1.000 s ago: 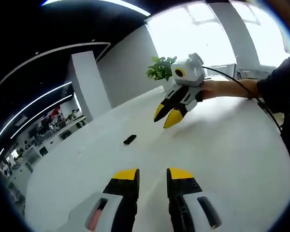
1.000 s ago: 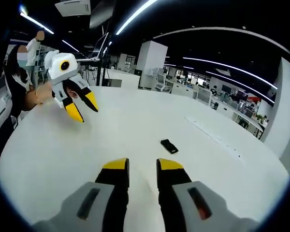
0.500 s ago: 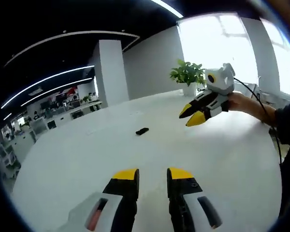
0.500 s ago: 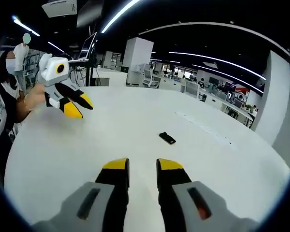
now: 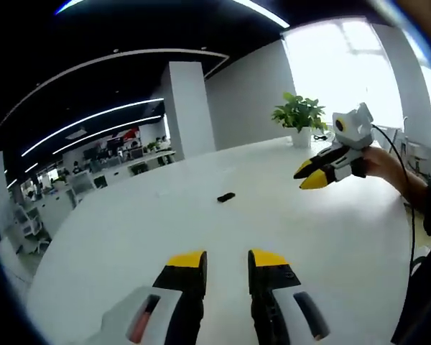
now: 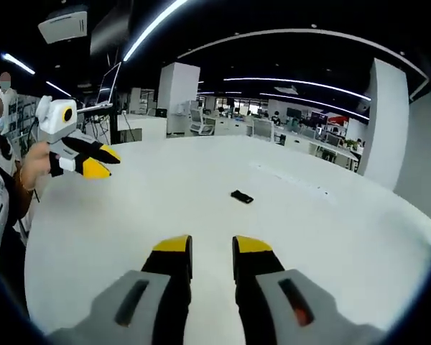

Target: Snap the two parts of the plastic buckle together until the buckle closes and remains connected.

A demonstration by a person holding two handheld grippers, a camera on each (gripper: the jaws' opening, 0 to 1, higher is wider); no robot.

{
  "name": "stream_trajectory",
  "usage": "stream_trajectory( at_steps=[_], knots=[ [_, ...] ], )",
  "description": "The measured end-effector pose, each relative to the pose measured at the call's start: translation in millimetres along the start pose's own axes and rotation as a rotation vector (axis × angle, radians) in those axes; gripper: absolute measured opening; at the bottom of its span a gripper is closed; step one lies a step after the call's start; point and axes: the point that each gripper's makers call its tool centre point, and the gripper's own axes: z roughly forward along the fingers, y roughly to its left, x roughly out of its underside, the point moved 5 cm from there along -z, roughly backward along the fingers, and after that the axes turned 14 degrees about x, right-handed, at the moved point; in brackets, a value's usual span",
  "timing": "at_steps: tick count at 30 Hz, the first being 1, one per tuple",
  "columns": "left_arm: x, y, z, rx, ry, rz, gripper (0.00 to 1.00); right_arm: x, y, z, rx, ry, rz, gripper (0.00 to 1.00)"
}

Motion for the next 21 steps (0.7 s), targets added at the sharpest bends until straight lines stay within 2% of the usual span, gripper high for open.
stream_trajectory(
  at_steps=[5, 8, 15, 21],
  knots=[
    [0.5, -3.0, -3.2, -0.016, -0.020, -0.017, 0.24, 1.1, -0.4, -7.6, 0.024, -0.010, 0.029, 0.22],
    [3.7, -8.4, -6.0, -0.021, -0.017, -0.022, 0.25, -0.3, 0.2, -16.5, 0.067, -0.036, -0.017, 0.22],
    [3.0, -20.7, -15.5, -0.032, -0.052, -0.046, 0.26, -0.9, 10.9, -33.8, 0.075, -0.047, 0.000, 0.22],
    [4.6, -26.9, -26.9, -0.082, -0.054, -0.032, 0.27, 0.0, 24.5, -53.3, 0.091, -0.051, 0.022, 0.22]
  ],
)
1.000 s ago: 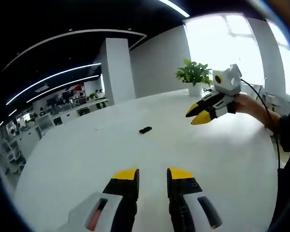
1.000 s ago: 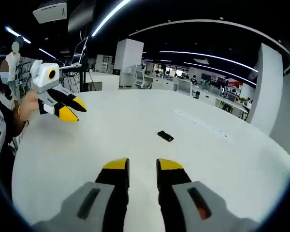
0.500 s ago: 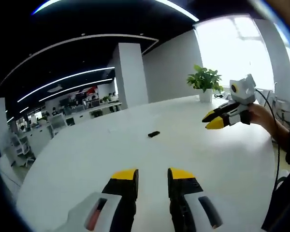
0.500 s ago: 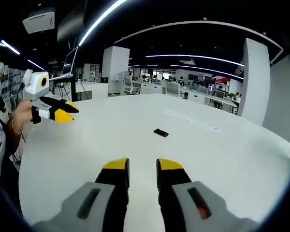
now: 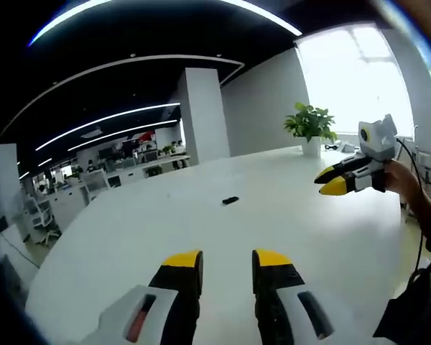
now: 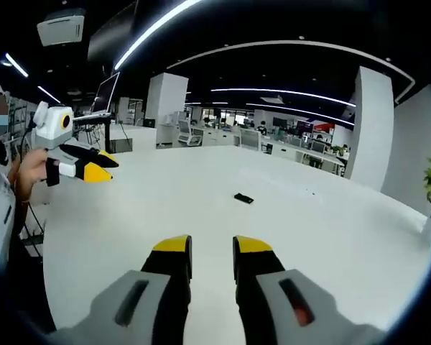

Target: Snap the two parts of the plastic buckle together until the buckle closes and remains connected.

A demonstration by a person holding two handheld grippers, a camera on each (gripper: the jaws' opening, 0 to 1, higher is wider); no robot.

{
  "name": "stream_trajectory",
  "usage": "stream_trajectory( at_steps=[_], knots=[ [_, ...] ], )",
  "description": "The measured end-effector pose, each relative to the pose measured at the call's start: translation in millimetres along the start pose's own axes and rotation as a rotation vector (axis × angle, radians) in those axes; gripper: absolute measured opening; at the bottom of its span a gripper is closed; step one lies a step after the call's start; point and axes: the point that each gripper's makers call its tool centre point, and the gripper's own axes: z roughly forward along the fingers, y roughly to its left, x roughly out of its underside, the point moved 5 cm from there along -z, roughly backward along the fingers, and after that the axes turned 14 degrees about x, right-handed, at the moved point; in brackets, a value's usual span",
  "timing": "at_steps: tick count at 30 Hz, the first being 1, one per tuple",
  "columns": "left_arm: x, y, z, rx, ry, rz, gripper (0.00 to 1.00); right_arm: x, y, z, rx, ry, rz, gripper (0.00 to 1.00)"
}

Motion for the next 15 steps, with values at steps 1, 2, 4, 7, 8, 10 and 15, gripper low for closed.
stream_trajectory(
  at_steps=[1, 2, 4, 7, 8, 10, 15],
  knots=[
    [0.6, -0.9, -1.3, -0.002, -0.001, -0.002, 0.27, -0.3, 1.1, -3.0, 0.006, -0.004, 0.006, 0.22],
    [1.4, -2.0, -2.5, -0.003, -0.001, -0.004, 0.28, -0.4, 2.1, -6.1, 0.011, -0.007, 0.012, 0.22],
    [3.1, -3.8, -5.2, -0.007, 0.003, -0.007, 0.29, -0.1, 3.3, -11.3, 0.023, -0.012, 0.025, 0.23],
    [5.5, -7.7, -11.8, -0.012, -0.001, -0.007, 0.29, 1.7, 5.1, -21.8, 0.044, -0.012, 0.030, 0.24],
    [6.1, -8.2, -13.2, -0.013, 0.000, -0.007, 0.29, 2.4, 4.9, -23.8, 0.050, -0.010, 0.032, 0.25],
    [7.9, -9.0, -18.6, -0.022, 0.003, -0.013, 0.29, 5.4, 3.1, -30.9, 0.072, 0.002, 0.042, 0.26],
    [9.7, -7.5, -25.2, -0.049, -0.013, -0.023, 0.30, 12.3, -0.9, -42.9, 0.114, 0.027, 0.027, 0.26]
  ],
)
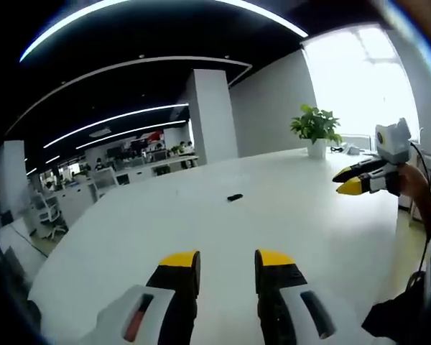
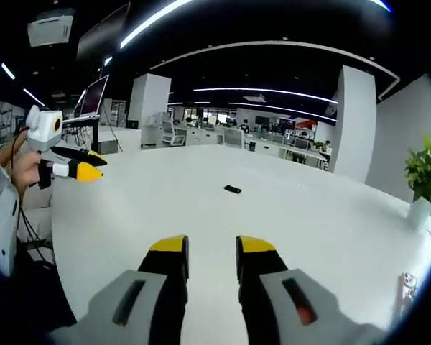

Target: Snap the two parts of the plastic buckle together until the buckle closes and remains connected.

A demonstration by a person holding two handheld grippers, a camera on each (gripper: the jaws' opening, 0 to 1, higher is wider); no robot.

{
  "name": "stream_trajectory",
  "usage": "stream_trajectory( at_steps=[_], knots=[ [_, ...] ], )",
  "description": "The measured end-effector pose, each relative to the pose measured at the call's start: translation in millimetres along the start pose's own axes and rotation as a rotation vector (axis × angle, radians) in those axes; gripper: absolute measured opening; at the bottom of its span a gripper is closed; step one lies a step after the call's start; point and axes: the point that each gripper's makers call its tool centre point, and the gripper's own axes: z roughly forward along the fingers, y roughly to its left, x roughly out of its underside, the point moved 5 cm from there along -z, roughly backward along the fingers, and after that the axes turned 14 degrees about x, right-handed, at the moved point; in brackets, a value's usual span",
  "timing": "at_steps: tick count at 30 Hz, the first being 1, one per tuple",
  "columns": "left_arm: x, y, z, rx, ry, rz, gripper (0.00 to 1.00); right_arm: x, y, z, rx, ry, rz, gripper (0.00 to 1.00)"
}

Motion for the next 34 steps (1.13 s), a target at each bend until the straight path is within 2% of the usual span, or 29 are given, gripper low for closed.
stream_trajectory(
  at_steps=[5, 10, 14, 19, 21, 23, 34],
  knots=[
    [5.4, 0.8, -4.6, -0.013, 0.023, -0.015, 0.31, 5.3, -2.2, -10.9, 0.030, 0.011, 0.018, 0.27],
    [7.9, -2.7, -11.1, -0.035, 0.021, -0.026, 0.31, 8.9, -6.2, -18.0, 0.061, 0.021, 0.030, 0.28],
    [5.1, -2.1, -21.2, -0.075, -0.008, -0.043, 0.32, 9.1, -7.7, -22.0, 0.077, 0.024, 0.041, 0.28],
    [3.7, -0.5, -27.6, -0.099, -0.017, -0.046, 0.33, 10.0, -4.6, -23.8, 0.074, 0.030, 0.034, 0.28],
    [5.7, 3.7, -16.6, -0.107, -0.010, -0.044, 0.34, 10.7, -3.5, -23.7, 0.071, 0.034, 0.039, 0.28],
    [7.8, 5.8, -14.3, -0.112, -0.003, -0.049, 0.34, 10.9, -2.9, -23.9, 0.071, 0.034, 0.045, 0.28],
    [7.4, 8.0, -16.4, -0.145, -0.005, -0.065, 0.35, 10.6, -3.6, -23.8, 0.072, 0.032, 0.049, 0.28]
  ],
)
